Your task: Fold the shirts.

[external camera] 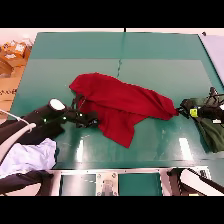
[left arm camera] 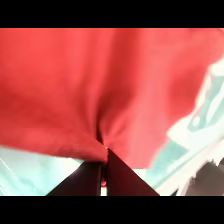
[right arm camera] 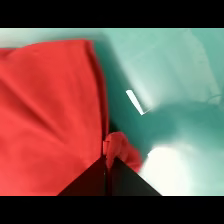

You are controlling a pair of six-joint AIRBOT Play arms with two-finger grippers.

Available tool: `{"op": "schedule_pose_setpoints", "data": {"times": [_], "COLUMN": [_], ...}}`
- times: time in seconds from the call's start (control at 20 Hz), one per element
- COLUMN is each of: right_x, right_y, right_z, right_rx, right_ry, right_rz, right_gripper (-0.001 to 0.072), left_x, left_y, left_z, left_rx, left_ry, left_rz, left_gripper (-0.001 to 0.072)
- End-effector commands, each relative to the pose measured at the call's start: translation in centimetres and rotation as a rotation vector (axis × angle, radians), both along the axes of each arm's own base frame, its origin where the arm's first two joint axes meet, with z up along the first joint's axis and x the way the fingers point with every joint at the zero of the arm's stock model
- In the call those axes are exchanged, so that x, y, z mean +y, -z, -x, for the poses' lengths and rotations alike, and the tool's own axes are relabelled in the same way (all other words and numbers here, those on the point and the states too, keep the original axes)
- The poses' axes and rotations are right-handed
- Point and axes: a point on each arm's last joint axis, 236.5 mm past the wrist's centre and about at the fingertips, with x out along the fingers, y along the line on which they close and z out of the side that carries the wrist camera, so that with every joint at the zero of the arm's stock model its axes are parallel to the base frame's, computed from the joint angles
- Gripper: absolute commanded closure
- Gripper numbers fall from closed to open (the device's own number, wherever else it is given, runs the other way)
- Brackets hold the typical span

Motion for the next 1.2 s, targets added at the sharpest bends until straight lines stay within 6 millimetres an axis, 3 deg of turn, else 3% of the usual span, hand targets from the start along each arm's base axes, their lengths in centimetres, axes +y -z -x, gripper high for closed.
{"op": "schedule_pose_setpoints", "data": {"times": [0.0,0.1,0.2,0.3,0.4,0.45,0.55,0.6,0.65,0.75,0.85,1.0,1.15], "right_x": [2.1,2.6,2.5,2.1,1.5,1.2,0.9,0.9,1.1,2.3,3.6,2.9,0.3], "right_y": [-5.3,-11.5,-18.4,-25.8,-33.4,-37.4,-44.9,-48.7,-51.9,-57.0,-59.6,-60.0,-57.5], "right_z": [-0.9,-1.9,-2.1,-1.7,-0.4,0.7,3.6,5.5,7.5,11.1,13.4,14.0,10.8], "right_rx": [-0.072,-0.191,-0.308,-0.453,-0.611,-0.697,-0.873,-0.968,-1.049,-1.188,-1.257,-1.247,-1.172], "right_ry": [-0.061,-0.088,-0.085,-0.058,0.000,0.035,0.105,0.148,0.191,0.244,0.260,0.294,0.300], "right_rz": [-0.069,-0.056,-0.016,0.055,0.134,0.181,0.296,0.365,0.422,0.542,0.612,0.650,0.572], "right_gripper": [0.0693,0.0693,0.0692,0.0692,0.0692,0.0692,0.0692,0.0692,0.0692,0.0692,0.0692,0.0692,0.0692], "left_x": [0.8,2.9,6.0,9.4,12.3,13.4,14.8,15.4,16.0,16.6,17.1,17.3,16.3], "left_y": [-5.9,-13.1,-22.6,-33.2,-43.8,-48.2,-55.7,-58.3,-59.9,-61.1,-61.8,-61.4,-57.1], "left_z": [-1.3,-4.3,-6.4,-6.7,-4.7,-3.1,0.8,2.5,4.0,5.7,6.8,6.1,1.7], "left_rx": [-0.160,-0.387,-0.650,-0.918,-1.171,-1.273,-1.461,-1.527,-1.571,-1.617,-1.648,-1.638,-1.541], "left_ry": [0.190,0.217,0.179,0.074,-0.055,-0.108,-0.184,-0.218,-0.240,-0.257,-0.263,-0.270,-0.229], "left_rz": [-0.087,-0.210,-0.337,-0.426,-0.449,-0.438,-0.394,-0.369,-0.354,-0.345,-0.350,-0.375,-0.428], "left_gripper": [0.0683,0.0683,0.0683,0.0683,0.0683,0.0683,0.0684,0.0683,0.0683,0.0683,0.0683,0.0683,0.0683]}}
